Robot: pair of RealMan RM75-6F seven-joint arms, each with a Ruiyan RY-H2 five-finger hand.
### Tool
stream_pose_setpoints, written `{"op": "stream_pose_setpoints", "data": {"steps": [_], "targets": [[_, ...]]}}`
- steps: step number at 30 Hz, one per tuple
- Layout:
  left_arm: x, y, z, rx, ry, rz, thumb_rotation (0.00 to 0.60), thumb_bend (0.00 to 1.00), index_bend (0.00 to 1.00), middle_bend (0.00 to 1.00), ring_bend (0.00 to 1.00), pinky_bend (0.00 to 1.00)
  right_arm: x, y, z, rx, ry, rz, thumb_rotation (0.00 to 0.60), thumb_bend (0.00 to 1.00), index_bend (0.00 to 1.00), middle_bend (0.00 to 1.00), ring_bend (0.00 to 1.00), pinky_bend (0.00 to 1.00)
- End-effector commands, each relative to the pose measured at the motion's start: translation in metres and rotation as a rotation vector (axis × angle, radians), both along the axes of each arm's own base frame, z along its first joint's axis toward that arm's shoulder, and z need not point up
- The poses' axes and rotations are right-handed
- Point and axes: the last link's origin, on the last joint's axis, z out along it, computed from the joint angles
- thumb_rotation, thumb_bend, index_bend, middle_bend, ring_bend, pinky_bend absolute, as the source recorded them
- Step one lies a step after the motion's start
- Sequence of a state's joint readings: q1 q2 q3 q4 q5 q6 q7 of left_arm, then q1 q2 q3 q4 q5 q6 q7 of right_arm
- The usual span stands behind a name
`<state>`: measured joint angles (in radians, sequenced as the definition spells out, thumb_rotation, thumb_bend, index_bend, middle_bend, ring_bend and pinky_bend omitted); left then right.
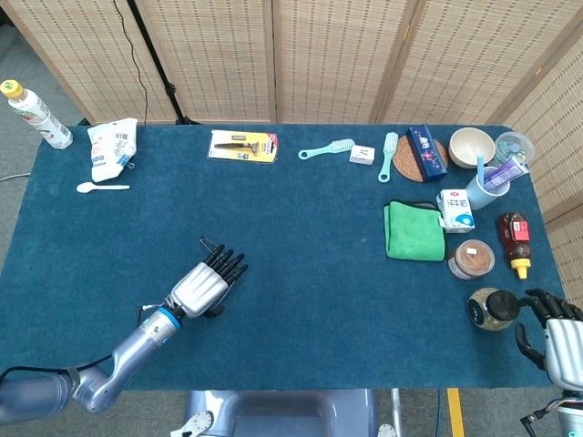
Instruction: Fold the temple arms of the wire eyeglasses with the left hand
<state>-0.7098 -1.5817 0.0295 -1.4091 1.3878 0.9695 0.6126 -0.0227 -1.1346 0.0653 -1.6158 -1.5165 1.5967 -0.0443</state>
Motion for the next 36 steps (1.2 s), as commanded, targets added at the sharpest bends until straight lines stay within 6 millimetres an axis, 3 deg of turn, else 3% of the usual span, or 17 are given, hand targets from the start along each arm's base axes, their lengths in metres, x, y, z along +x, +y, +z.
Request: {"op": "stream_pose_setpoints", "data": {"steps": [1,15,36], "targets": [[-0.001,-0.001,-0.001,0.01,-0.002,-0.001,0.359,0.21,0.0,0.0,0.0,0.0,0.0,0.0,0.0,0.0,0.001,0.001,0.6,0.48,0.38,0.28,0.31,0.34],[-0.005,0.006,-0.004,0.063,-0.006,0.015,0.334,0.15,0.0,0.0,0.0,0.0,0.0,0.002,0.0,-0.001,0.002,-0.006,0.6,0.48,0.38,0.28,0.31,0.34],[0.001,0.021,-0.012,0.107,0.008,0.075,0.334,0.15,0.0,0.0,0.0,0.0,-0.001,0.004,0.0,0.006,-0.002,-0.018,0.6,0.48,0.38,0.27,0.31,0.34]]}}
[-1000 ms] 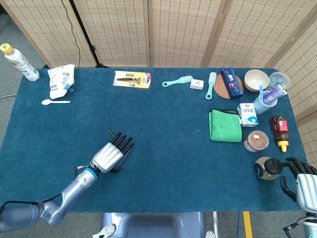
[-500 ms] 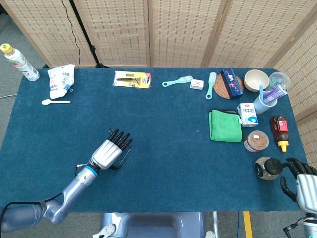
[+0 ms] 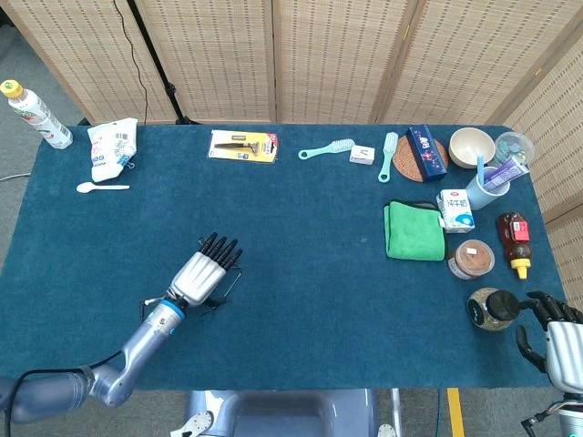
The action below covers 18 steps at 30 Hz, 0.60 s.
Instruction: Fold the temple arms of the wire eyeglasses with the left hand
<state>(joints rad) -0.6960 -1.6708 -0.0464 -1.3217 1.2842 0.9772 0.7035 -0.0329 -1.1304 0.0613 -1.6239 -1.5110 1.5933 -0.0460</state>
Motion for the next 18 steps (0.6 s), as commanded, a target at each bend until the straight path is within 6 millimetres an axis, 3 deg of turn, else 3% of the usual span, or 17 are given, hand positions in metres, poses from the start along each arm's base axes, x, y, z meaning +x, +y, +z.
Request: {"op": "stream_pose_setpoints", "data": {"steps": [1,18], "targets": [[0.002,0.0031,-0.0007,0.003,0.0,0.004,0.333,0.15,0.0,0.0,0.0,0.0,0.0001,-0.0001,0.0,0.001,0.001,-0.001,0.6,0.48,0.38,0.27,0.31,0.34],[0.0111,0.0061,0.0022,-0.015,-0.021,0.034,0.33,0.15,0.0,0.0,0.0,0.0,0.0009,-0.0007,0.0007,0.006,0.003,-0.004,0.6,0.48,0.38,0.27,0.31,0.34]]}}
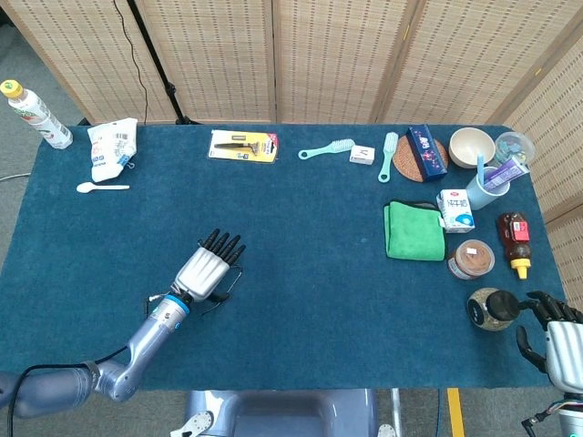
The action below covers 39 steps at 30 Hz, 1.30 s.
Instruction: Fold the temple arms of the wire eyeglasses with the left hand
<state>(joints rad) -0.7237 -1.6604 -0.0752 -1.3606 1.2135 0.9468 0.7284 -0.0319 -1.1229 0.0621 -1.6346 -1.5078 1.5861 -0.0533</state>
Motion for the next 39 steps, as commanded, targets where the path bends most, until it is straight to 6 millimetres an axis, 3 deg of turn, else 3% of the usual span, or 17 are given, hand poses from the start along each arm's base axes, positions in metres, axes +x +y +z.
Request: {"op": "stream_pose_setpoints", "data": {"steps": [1,22,33,39], "targets": [[0.001,-0.002,0.001,-0.005,-0.004,0.002,0.329,0.15,0.0,0.0,0.0,0.0,0.0,0.0,0.0,0.001,-0.001,0.0,0.6,0.48,0.38,0.27,0.31,0.34],[-0.004,0.006,-0.004,0.029,0.019,0.046,0.314,0.15,0.01,0.0,0.0,0.0,-0.003,0.002,0.0,-0.001,-0.002,-0.012,0.6,0.48,0.38,0.27,0.31,0.35],[-0.007,0.008,-0.004,0.025,0.023,0.065,0.316,0.18,0.25,0.0,0.0,0.0,-0.002,0.002,0.0,0.001,-0.003,-0.015,0.6,0.48,0.38,0.27,0.31,0.35],[-0.009,0.008,-0.003,0.026,0.023,0.074,0.324,0.22,0.33,0.0,0.0,0.0,-0.001,0.002,0.0,0.002,-0.004,-0.016,0.6,0.48,0.38,0.27,0.31,0.35]]}}
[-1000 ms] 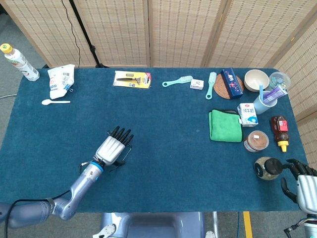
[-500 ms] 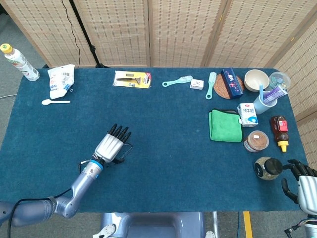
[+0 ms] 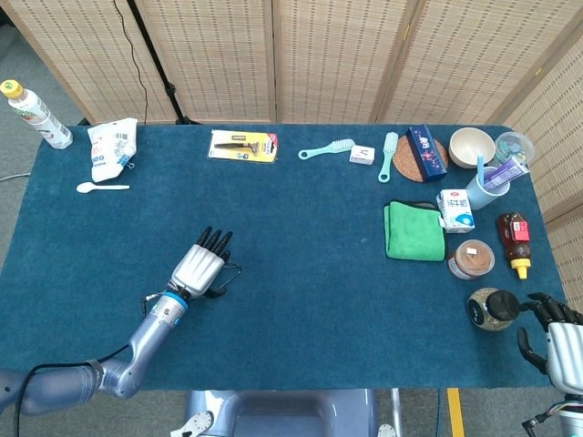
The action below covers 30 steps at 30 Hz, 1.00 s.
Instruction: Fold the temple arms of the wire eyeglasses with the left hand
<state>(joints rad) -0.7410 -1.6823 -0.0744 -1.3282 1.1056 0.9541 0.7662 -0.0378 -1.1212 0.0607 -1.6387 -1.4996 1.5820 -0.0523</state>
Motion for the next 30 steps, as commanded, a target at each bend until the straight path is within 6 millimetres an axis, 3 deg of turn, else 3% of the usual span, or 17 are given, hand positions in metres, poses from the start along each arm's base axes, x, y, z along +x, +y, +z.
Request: {"op": "stream_pose_setpoints", "data": {"steps": [1,16,26,30], "targets": [[0.0,0.0,0.0,-0.001,-0.002,0.003,0.325,0.23,0.34,0.0,0.0,0.0,0.0,0.0,0.0,0.001,0.0,0.0,0.6,0.48,0.38,0.27,0.31,0.36],[0.002,-0.004,0.0,-0.004,-0.025,0.007,0.346,0.3,0.47,0.0,0.0,0.0,0.001,0.002,0.002,-0.006,0.001,-0.003,0.6,0.48,0.38,0.27,0.31,0.36],[0.004,-0.009,0.003,-0.015,-0.044,0.01,0.345,0.29,0.3,0.0,0.0,0.0,0.001,0.003,0.002,-0.006,0.001,-0.002,0.6,0.48,0.38,0.27,0.31,0.36],[0.005,-0.013,0.004,-0.024,-0.037,0.007,0.345,0.29,0.27,0.0,0.0,0.0,0.001,0.003,0.003,-0.009,-0.003,-0.001,0.6,0.48,0.38,0.27,0.31,0.36]]}}
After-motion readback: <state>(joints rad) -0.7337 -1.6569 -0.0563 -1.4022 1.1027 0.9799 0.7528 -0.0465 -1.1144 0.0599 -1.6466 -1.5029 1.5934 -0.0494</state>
